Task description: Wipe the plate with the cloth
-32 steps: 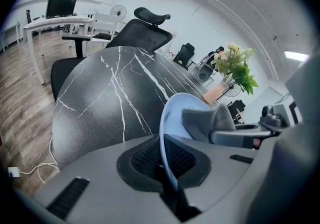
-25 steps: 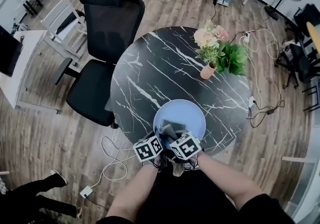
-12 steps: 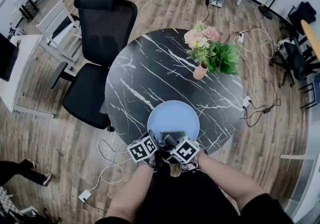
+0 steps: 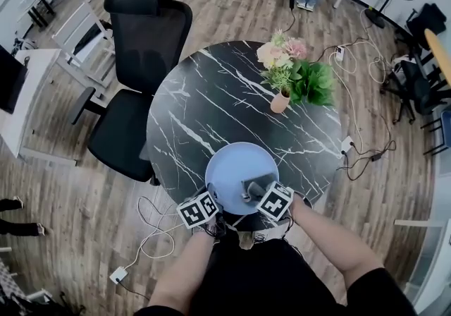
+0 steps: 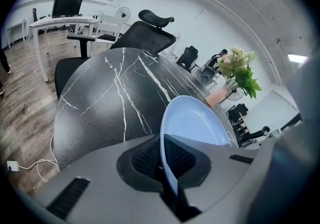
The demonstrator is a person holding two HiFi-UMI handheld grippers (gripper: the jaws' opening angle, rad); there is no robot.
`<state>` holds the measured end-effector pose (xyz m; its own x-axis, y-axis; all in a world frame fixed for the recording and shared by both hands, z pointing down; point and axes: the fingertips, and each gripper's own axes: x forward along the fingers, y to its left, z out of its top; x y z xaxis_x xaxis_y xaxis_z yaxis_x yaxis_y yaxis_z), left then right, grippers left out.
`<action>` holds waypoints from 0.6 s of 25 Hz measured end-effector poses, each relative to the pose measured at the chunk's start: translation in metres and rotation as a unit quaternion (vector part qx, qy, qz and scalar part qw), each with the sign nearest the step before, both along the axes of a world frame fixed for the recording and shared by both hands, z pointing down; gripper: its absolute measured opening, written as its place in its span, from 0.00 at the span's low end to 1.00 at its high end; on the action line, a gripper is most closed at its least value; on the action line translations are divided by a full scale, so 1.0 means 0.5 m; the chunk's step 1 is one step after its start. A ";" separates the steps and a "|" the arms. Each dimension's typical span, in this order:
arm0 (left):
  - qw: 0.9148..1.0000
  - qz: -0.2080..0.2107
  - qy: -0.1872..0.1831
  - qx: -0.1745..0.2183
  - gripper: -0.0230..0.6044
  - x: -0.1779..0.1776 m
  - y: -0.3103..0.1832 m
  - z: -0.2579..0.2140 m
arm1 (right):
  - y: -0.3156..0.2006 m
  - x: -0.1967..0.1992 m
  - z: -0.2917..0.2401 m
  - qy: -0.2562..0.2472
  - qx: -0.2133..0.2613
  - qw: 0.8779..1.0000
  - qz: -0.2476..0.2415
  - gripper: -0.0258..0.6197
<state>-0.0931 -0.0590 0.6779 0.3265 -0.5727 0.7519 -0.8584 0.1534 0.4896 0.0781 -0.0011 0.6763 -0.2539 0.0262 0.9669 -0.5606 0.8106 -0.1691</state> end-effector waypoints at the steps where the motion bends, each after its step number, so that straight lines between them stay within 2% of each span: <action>1: 1.000 0.002 -0.002 0.001 0.09 0.000 0.000 0.000 | -0.011 0.009 -0.001 0.005 0.004 1.000 0.000 0.13; 7: 1.000 0.014 -0.008 0.004 0.09 0.000 -0.001 -0.001 | -0.081 0.037 0.001 0.029 0.033 0.999 0.002 0.13; 15: 1.000 0.022 -0.014 0.003 0.09 -0.001 -0.004 -0.003 | -0.172 0.037 0.002 0.010 0.073 0.995 0.066 0.13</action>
<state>-0.0936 -0.0611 0.6762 0.3314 -0.5627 0.7574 -0.8774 0.1114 0.4666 0.0967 -0.0870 0.6773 -0.2257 -0.1478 0.9629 -0.6659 0.7449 -0.0417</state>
